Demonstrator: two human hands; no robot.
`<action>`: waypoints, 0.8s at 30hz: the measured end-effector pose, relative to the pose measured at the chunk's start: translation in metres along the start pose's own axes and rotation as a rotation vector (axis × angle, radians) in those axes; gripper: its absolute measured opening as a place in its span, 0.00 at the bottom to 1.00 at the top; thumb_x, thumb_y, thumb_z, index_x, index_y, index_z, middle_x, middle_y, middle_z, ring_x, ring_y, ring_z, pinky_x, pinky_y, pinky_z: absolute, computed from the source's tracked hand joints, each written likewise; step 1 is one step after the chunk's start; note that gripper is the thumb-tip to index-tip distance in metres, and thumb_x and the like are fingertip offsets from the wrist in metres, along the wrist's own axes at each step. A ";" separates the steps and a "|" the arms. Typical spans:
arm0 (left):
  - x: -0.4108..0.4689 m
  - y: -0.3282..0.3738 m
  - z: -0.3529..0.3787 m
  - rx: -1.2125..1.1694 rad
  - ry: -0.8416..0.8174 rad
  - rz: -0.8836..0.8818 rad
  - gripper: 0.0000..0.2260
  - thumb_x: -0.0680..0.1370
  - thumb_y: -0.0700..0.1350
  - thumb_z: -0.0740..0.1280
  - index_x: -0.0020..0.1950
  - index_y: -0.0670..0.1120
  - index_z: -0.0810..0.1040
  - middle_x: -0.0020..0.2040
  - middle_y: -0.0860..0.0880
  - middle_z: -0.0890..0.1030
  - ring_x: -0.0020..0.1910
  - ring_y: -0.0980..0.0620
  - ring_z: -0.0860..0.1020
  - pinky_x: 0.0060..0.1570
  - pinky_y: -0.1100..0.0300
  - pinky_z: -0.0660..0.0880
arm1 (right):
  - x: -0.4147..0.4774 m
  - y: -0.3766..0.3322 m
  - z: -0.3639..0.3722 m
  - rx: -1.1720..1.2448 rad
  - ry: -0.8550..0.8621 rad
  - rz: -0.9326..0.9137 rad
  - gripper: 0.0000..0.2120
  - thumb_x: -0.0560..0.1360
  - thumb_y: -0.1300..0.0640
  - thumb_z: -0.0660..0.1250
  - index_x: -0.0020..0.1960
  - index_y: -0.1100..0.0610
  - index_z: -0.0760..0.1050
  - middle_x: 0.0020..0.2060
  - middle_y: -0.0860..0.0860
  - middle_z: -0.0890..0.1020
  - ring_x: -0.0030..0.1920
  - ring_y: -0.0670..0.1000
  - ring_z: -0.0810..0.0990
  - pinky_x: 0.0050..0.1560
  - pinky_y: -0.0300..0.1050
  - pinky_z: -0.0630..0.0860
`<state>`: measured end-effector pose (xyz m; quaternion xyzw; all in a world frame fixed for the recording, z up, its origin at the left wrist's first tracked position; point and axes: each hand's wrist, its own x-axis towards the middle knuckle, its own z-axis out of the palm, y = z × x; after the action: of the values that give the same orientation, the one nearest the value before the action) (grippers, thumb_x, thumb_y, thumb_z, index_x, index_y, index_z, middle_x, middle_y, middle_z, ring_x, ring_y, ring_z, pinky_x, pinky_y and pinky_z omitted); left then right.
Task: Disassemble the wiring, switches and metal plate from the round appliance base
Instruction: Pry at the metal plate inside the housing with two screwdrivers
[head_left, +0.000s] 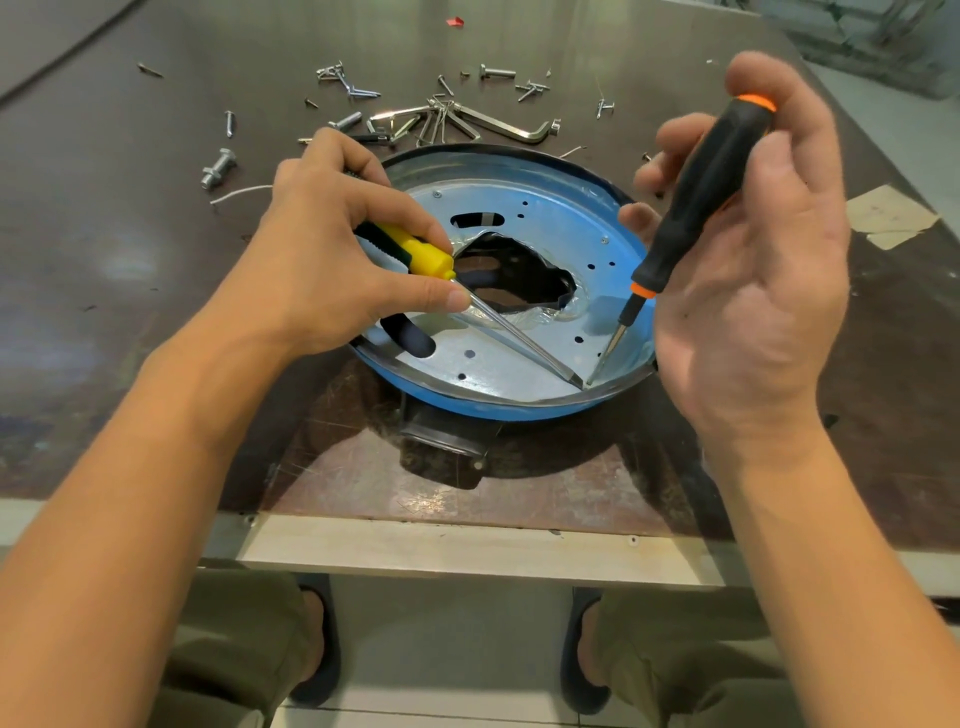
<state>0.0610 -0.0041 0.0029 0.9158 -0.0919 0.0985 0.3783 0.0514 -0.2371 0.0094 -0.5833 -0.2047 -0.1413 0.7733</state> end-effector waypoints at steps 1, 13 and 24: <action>0.000 0.000 0.000 -0.004 0.001 0.000 0.18 0.56 0.64 0.76 0.43 0.64 0.81 0.56 0.51 0.68 0.60 0.47 0.68 0.53 0.60 0.69 | 0.000 0.000 0.001 -0.016 -0.003 -0.014 0.11 0.85 0.61 0.54 0.65 0.58 0.69 0.48 0.55 0.75 0.47 0.52 0.75 0.51 0.51 0.72; -0.001 0.001 -0.001 -0.010 -0.011 -0.003 0.19 0.54 0.66 0.74 0.43 0.64 0.81 0.55 0.52 0.67 0.60 0.48 0.68 0.54 0.60 0.68 | 0.001 0.002 0.000 -0.023 -0.005 -0.013 0.12 0.85 0.65 0.57 0.67 0.58 0.69 0.49 0.57 0.74 0.47 0.54 0.75 0.55 0.54 0.73; -0.001 0.003 0.000 -0.003 -0.018 -0.003 0.19 0.55 0.67 0.74 0.43 0.64 0.80 0.55 0.52 0.67 0.60 0.48 0.68 0.54 0.60 0.68 | 0.001 0.002 0.001 -0.039 0.021 -0.024 0.11 0.84 0.64 0.59 0.66 0.58 0.68 0.48 0.56 0.74 0.46 0.54 0.73 0.51 0.51 0.73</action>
<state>0.0592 -0.0056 0.0047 0.9162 -0.0940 0.0895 0.3790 0.0535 -0.2354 0.0082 -0.5943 -0.2004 -0.1607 0.7621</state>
